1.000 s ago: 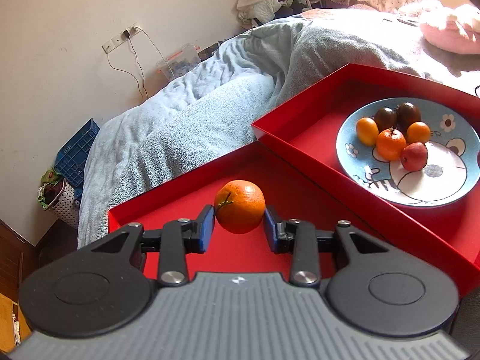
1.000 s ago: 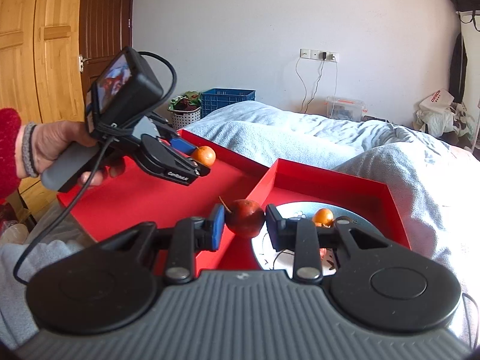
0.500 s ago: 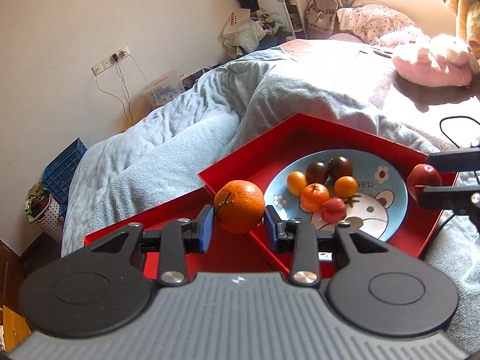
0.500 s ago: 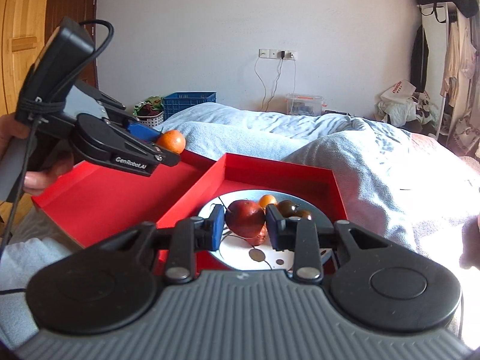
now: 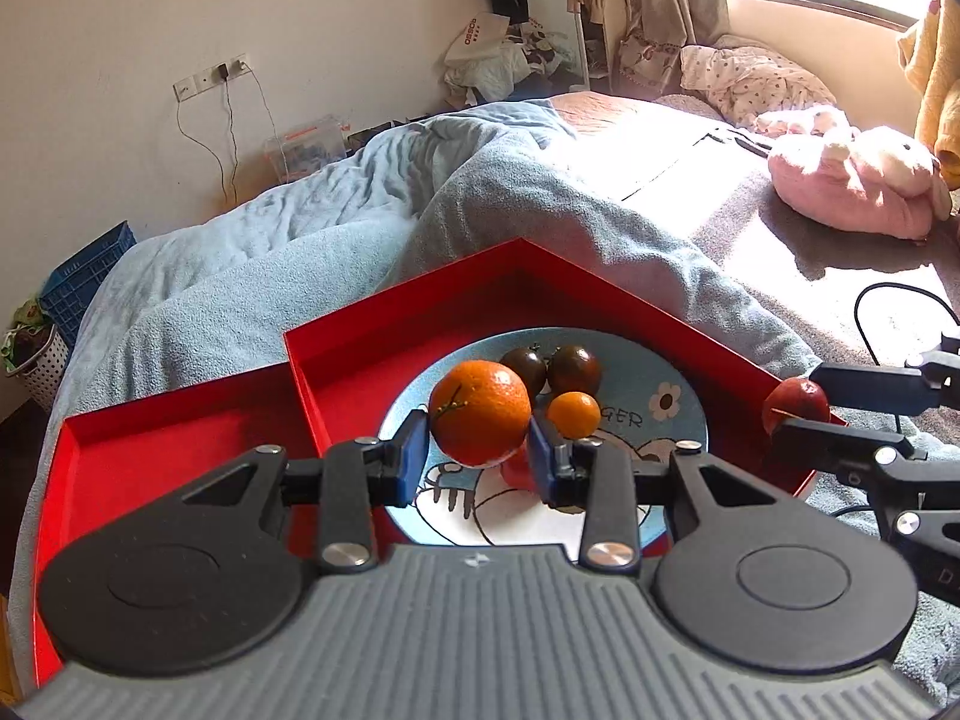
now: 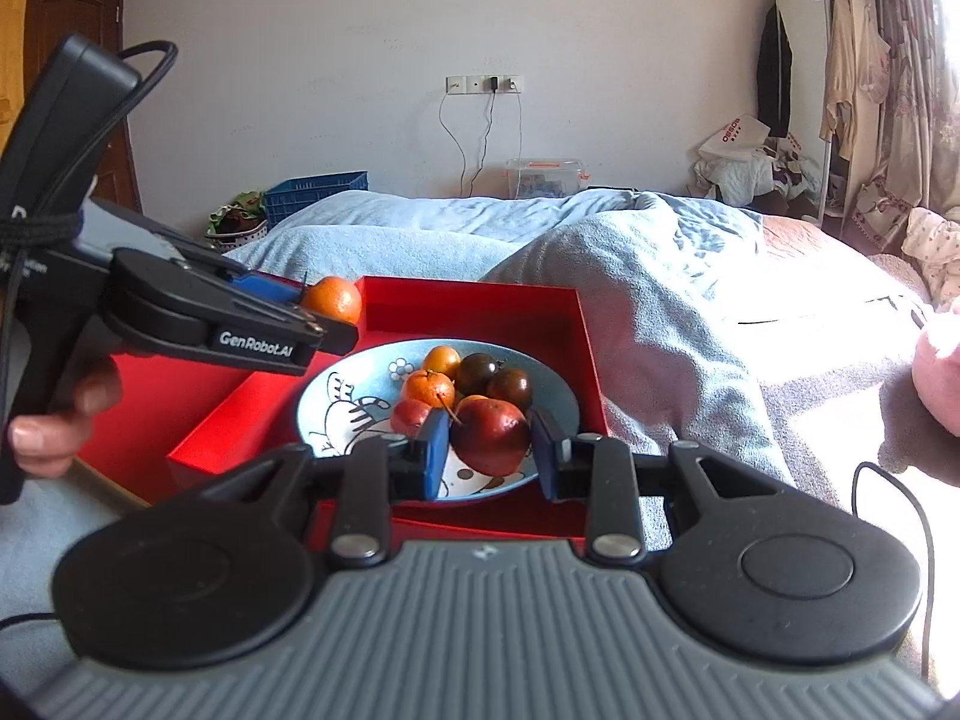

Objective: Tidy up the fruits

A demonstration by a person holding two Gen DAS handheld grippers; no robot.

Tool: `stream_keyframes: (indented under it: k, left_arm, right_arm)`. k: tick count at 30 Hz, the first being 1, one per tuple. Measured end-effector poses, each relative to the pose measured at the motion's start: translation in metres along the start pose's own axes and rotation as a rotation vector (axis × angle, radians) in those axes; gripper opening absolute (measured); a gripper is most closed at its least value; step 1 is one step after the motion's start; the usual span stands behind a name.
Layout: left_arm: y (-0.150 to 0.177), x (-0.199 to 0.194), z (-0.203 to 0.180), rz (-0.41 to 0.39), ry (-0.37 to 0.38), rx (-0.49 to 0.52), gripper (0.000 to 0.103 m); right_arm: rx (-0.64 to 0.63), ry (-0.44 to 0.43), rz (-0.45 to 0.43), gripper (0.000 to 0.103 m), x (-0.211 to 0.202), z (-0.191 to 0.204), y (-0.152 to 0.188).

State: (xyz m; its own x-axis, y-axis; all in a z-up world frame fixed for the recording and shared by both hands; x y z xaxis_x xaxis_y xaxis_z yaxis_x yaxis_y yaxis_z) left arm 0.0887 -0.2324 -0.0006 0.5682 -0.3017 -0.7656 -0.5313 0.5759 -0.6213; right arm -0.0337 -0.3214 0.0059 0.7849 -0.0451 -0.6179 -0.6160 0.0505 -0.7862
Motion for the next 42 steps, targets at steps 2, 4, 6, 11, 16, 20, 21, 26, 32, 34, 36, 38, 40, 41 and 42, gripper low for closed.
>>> stream_keyframes:
  k: [2, 4, 6, 11, 16, 20, 21, 26, 32, 34, 36, 38, 40, 41, 42]
  left_arm:
    - [0.001, 0.005, -0.002, 0.008, 0.008, -0.017, 0.041]
    - [0.001, 0.011, -0.004, 0.015, 0.012, -0.027, 0.041]
    - [0.004, 0.016, -0.006, 0.028, 0.018, -0.024, 0.041]
    - [0.012, 0.031, -0.012, 0.060, 0.022, -0.011, 0.042]
    - [0.017, 0.042, -0.012, 0.079, 0.031, -0.016, 0.042]
    - [0.023, 0.048, -0.010, 0.083, 0.048, -0.021, 0.042]
    - [0.025, 0.049, -0.010, 0.081, 0.053, -0.020, 0.042]
    - [0.036, 0.053, -0.011, 0.086, 0.084, -0.014, 0.043]
    - [0.043, 0.037, -0.003, 0.019, 0.107, -0.039, 0.075]
    - [0.044, 0.033, -0.004, 0.001, 0.113, -0.022, 0.075]
    - [0.046, 0.031, -0.006, 0.000, 0.121, -0.015, 0.075]
    - [0.048, 0.031, -0.006, 0.006, 0.123, -0.019, 0.075]
    - [0.051, 0.027, -0.005, 0.008, 0.121, -0.030, 0.075]
    - [0.053, 0.024, -0.005, 0.007, 0.116, -0.037, 0.075]
    - [0.054, 0.021, -0.003, 0.005, 0.108, -0.048, 0.075]
  right_arm:
    - [0.012, 0.004, 0.002, 0.033, 0.001, -0.004, 0.001]
    - [0.019, 0.009, 0.000, 0.033, 0.002, -0.007, 0.001]
    - [0.025, 0.009, -0.004, 0.033, 0.003, -0.008, 0.000]
    - [0.036, -0.001, -0.004, 0.033, 0.010, -0.009, -0.004]
    - [0.056, -0.016, 0.006, 0.033, 0.024, -0.010, -0.012]
    - [0.065, -0.018, 0.020, 0.033, 0.035, -0.013, -0.013]
    - [0.068, -0.018, 0.023, 0.033, 0.037, -0.013, -0.013]
    - [0.058, -0.041, 0.058, 0.034, 0.057, -0.010, -0.016]
    - [0.008, -0.050, 0.148, 0.034, 0.094, 0.001, -0.029]
    - [-0.004, -0.043, 0.177, 0.034, 0.102, 0.004, -0.029]
    - [-0.010, -0.032, 0.195, 0.034, 0.106, 0.006, -0.027]
    - [0.003, -0.045, 0.216, 0.034, 0.109, 0.006, -0.025]
    - [0.028, -0.079, 0.215, 0.053, 0.105, 0.005, -0.022]
    - [0.031, -0.084, 0.204, 0.060, 0.101, 0.005, -0.021]
    - [0.029, -0.071, 0.187, 0.068, 0.097, 0.006, -0.021]
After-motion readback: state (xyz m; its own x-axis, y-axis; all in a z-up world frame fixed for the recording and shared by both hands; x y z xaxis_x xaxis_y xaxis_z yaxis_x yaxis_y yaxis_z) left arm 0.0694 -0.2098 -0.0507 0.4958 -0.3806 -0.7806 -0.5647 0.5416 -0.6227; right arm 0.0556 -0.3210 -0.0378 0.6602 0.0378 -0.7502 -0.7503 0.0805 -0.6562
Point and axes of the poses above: each gripper's, at about its wrist camera, not at the fingertips, and x roughly the way its jaws point, z to its left, y to its underside, the point moved 4 cm from there along x, roughly the way its jaws point, and after that the axes turned 11 degrees about z, right-handed, at the moved point
